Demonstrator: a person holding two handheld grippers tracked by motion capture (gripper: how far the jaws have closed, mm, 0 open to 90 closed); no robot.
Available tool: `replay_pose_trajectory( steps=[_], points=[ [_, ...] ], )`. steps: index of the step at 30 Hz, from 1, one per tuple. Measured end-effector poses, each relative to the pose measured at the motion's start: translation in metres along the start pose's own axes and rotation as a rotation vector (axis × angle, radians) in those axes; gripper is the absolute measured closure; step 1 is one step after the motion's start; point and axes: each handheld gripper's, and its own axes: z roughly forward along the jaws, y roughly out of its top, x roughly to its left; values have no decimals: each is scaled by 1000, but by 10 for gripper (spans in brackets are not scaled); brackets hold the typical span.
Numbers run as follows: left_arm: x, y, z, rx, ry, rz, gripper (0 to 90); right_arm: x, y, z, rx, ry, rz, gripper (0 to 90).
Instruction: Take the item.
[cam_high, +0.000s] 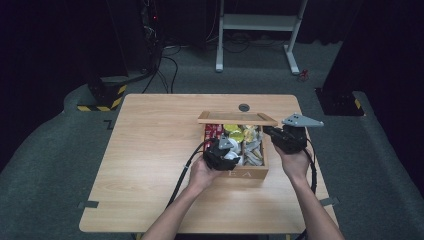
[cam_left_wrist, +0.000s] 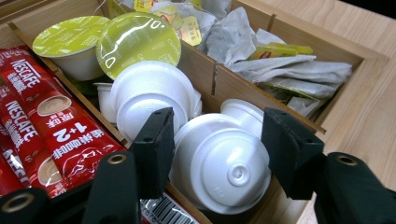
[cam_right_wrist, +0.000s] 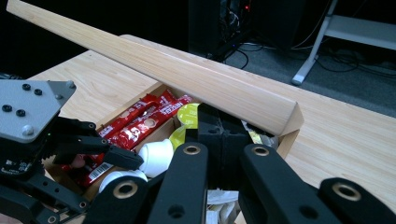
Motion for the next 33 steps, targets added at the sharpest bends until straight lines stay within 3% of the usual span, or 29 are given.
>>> replay_pose_trajectory(
  steps=[6, 8, 16, 25, 30, 33],
  points=[
    [-1, 0, -1, 0, -1, -5, 472, 0, 0, 0, 0, 1, -2, 900],
    [1, 0, -6, -38, -19, -20, 541, 0, 0, 0, -1, 2, -1, 900],
    [0, 1, -5, -55, -2, -4, 570, 0, 0, 0, -4, 2, -1, 900],
    [6, 3, -8, -87, 58, -45, 476, -1, -1, 0, -6, 3, -3, 900],
    [16, 5, -3, -74, 80, -83, 451, -1, 0, 0, -6, 2, -1, 900],
    [14, 8, 0, -54, 84, -73, 438, -1, 0, 0, -5, 2, -2, 900]
  ],
)
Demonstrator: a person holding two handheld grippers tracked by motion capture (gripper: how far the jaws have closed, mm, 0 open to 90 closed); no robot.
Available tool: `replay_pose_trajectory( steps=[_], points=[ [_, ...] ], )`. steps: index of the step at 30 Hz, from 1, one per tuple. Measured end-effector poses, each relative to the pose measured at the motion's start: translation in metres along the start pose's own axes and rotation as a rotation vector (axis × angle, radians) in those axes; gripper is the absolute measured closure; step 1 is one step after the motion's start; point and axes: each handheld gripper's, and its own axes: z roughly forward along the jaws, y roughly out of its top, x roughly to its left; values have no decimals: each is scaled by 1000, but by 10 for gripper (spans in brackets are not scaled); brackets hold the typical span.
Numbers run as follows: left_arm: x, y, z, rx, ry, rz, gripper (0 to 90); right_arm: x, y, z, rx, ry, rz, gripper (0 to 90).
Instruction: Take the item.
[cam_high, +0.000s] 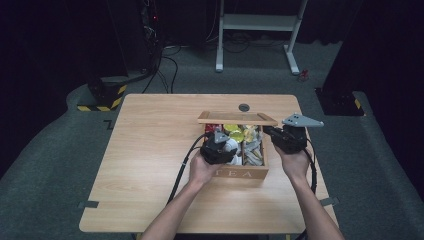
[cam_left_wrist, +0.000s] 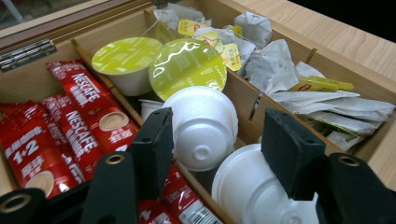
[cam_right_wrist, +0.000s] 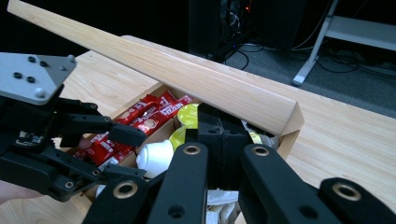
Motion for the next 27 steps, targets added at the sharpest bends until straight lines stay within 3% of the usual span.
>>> replay_pose_trajectory(
  steps=[7, 16, 27],
  points=[
    [-1, 9, 7, 59, 24, -19, 404, 0, 0, 0, -2, 1, 0, 900],
    [0, 16, 15, 88, 53, 29, 381, -1, 1, 1, -14, 1, 1, 900],
    [-1, 24, 30, 153, 49, 57, 372, -2, 4, 1, -5, 2, 0, 900]
  ],
)
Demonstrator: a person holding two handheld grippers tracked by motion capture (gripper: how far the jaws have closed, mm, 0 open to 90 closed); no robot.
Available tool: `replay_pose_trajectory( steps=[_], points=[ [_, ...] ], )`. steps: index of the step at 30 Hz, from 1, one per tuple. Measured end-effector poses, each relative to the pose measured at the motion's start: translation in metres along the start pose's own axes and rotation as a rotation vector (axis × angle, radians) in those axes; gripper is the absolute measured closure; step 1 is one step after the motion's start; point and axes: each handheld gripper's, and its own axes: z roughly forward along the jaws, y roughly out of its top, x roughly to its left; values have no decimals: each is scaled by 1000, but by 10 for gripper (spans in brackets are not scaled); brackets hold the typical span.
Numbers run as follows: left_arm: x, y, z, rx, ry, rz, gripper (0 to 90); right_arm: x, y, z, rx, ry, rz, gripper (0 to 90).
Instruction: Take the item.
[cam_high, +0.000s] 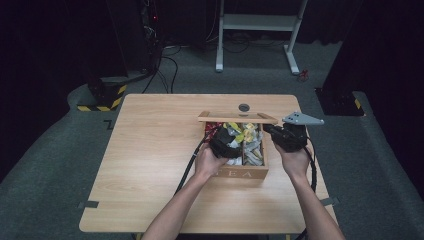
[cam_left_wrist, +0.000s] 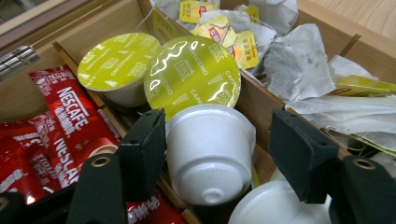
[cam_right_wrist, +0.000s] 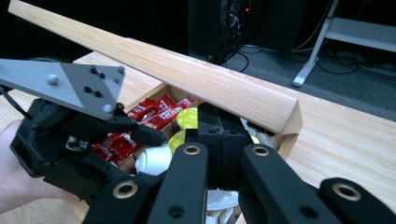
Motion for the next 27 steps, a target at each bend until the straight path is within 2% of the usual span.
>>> replay_pose_trajectory(
  steps=[8, 12, 21, 24, 27],
  points=[
    [2, 5, 5, 28, 0, -1, 380, -1, 3, 1, 2, -3, 1, 900],
    [0, 7, 9, 47, 22, 16, 384, -2, 5, 1, 0, -3, 0, 900],
    [0, 7, 9, 46, 21, 19, 389, -1, 4, 2, 1, -5, 2, 900],
    [2, 6, 8, 42, 8, 15, 390, -1, 4, 2, 3, -4, 0, 900],
    [3, 6, 5, 25, -8, 9, 428, -1, 4, 2, 2, -5, -1, 900]
  ],
)
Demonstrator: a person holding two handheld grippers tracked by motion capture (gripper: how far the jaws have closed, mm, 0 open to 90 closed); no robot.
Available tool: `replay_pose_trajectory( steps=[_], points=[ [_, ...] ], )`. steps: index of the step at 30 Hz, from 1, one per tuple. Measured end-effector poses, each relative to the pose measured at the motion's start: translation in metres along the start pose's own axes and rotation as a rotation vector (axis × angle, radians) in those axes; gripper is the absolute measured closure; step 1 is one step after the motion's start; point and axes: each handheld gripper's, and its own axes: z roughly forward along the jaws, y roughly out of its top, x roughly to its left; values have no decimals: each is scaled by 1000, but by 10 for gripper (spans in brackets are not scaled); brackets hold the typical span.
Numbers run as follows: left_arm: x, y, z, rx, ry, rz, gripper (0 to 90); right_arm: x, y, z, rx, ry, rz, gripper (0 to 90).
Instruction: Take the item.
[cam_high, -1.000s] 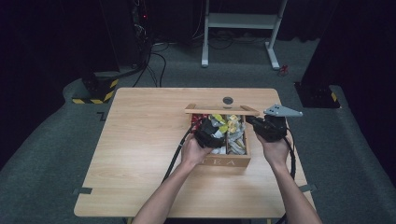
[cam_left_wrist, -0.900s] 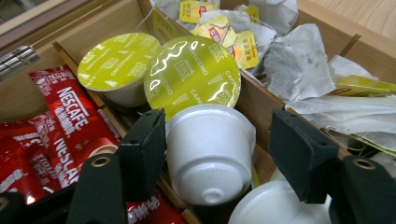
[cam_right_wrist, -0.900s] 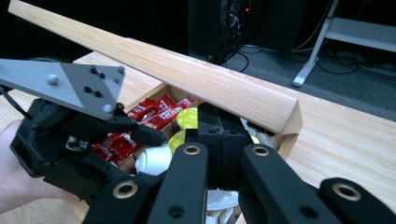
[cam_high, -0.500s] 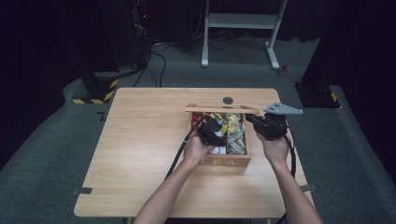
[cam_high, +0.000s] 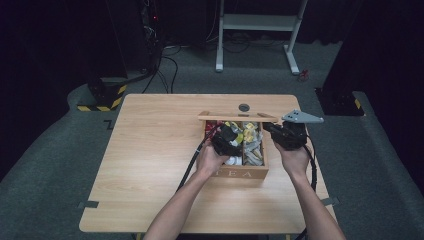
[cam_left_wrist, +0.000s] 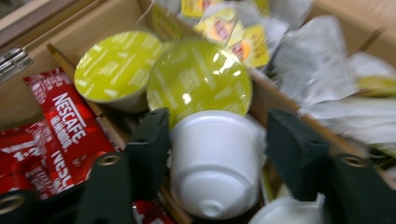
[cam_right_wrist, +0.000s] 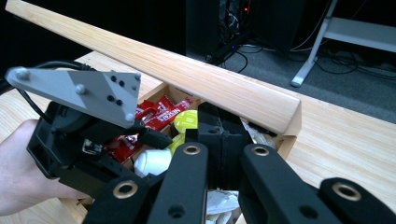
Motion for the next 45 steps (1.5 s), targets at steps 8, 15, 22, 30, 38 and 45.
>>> replay_pose_trajectory(
  steps=[8, 15, 22, 30, 38, 45],
  points=[
    [-1, 1, -10, -71, -18, 16, 521, 0, 0, 0, -1, 1, -1, 900],
    [3, -1, -11, -40, -16, 13, 588, -1, 1, 1, -3, 2, 0, 900],
    [0, -3, -1, 8, -16, 16, 404, 0, 0, 1, -4, 1, 2, 900],
    [-5, 2, 6, 49, 8, 24, 368, 0, 0, 1, -7, -1, 2, 900],
    [-8, 2, 8, 59, 45, 43, 399, 0, 0, 3, -7, -4, 4, 899],
    [-8, 2, 7, 61, 41, 34, 415, 0, 2, 4, -8, -6, 7, 900]
  ],
)
